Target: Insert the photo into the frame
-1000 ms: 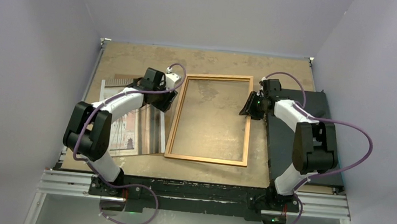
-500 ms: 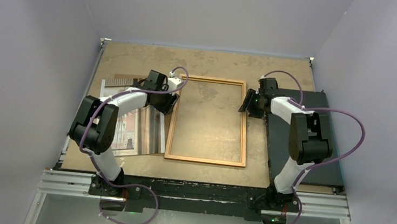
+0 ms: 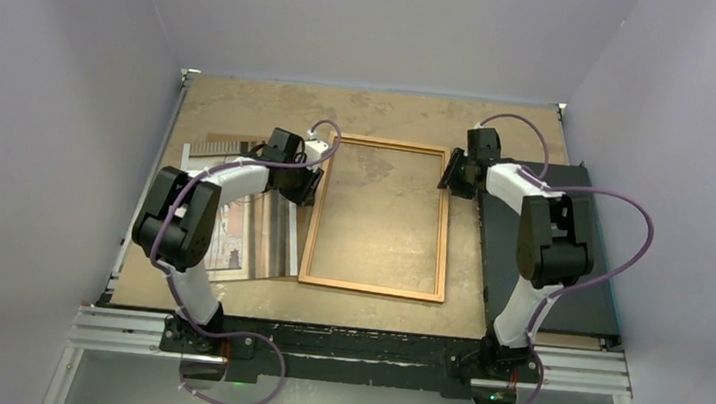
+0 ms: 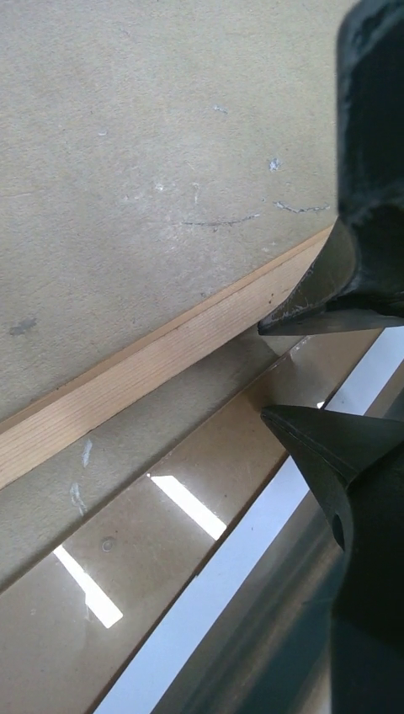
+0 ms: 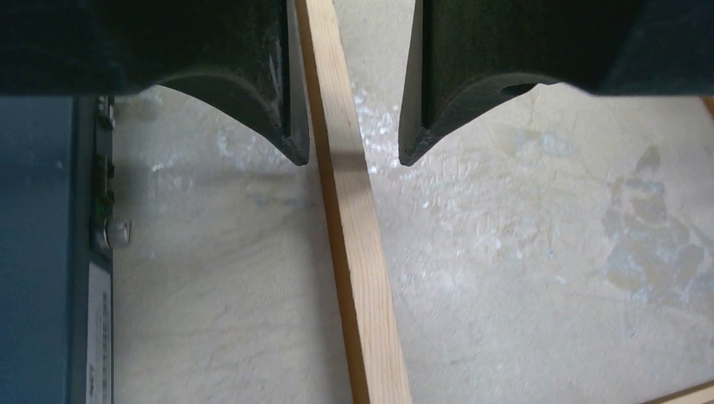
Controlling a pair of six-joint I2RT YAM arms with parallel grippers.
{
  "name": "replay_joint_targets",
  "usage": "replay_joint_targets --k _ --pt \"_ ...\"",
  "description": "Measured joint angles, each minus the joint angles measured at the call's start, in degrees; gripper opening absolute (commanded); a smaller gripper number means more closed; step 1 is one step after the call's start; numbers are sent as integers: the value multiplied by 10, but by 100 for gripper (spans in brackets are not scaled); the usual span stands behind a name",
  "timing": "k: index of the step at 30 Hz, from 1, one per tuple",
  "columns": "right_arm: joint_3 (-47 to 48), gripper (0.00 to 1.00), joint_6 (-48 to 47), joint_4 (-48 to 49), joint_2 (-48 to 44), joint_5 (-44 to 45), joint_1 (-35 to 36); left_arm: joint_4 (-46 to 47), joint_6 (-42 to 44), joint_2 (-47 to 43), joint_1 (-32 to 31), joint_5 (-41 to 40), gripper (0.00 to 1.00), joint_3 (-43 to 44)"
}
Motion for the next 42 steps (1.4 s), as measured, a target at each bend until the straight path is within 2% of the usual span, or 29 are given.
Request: replay_joint_targets --k 7,11,14,20,24,27,30,33,37,42 --pt "40 36 1 -2 48 14 5 8 -11 8 0 -3 34 6" --pt "82 49 5 -20 72 25 7 -7 -15 13 0 -8 43 28" --pt "109 57 7 -30 74 39 14 -43 -16 16 9 3 48 76" --pt "133 72 22 -50 34 81 45 -128 -9 -7 97 41 59 185" --pt "140 83 36 -55 -19 126 132 -194 23 -59 191 18 61 229" --pt "173 84 51 -41 -23 138 244 -227 48 -104 252 -22 72 232" --pt "218 84 68 -23 9 136 346 -240 60 -136 307 -54 73 218" --pt "278 82 85 -6 81 125 428 -258 74 -137 368 -70 72 202" --pt "329 81 104 -5 183 111 478 -272 98 -113 427 -82 71 154" --pt "330 79 116 -24 236 106 483 -277 127 -105 440 -87 72 82"
